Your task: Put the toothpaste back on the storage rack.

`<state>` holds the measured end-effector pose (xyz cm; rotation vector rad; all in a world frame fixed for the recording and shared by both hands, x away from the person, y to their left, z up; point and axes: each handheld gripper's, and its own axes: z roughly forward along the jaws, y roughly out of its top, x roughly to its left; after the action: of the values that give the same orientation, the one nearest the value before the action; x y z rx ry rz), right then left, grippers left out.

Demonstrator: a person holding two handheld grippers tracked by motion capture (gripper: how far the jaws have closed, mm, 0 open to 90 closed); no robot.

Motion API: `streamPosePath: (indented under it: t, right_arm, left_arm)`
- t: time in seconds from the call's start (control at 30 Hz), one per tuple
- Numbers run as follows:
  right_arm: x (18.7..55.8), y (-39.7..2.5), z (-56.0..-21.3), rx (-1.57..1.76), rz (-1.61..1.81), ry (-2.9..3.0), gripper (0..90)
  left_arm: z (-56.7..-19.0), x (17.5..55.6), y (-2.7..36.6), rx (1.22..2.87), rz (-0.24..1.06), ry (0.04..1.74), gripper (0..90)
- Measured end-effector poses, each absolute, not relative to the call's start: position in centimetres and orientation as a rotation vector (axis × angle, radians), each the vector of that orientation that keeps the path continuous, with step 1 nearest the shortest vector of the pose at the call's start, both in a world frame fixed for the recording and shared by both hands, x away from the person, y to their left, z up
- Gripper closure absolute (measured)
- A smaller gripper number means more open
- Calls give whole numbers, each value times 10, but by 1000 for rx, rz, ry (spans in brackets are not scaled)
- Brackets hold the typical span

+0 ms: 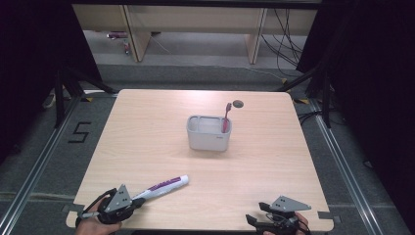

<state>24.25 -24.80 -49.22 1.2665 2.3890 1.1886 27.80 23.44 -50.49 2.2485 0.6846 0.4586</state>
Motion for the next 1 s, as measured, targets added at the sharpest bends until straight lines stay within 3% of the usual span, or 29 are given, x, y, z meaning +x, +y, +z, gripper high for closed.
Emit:
streamPosePath:
  t: [1.0]
  right_arm:
    - [244, -250, -492, 1298, 1212, 2373, 334]
  left_arm:
    - [-509, 336, 236, 2303, 540, 766, 893]
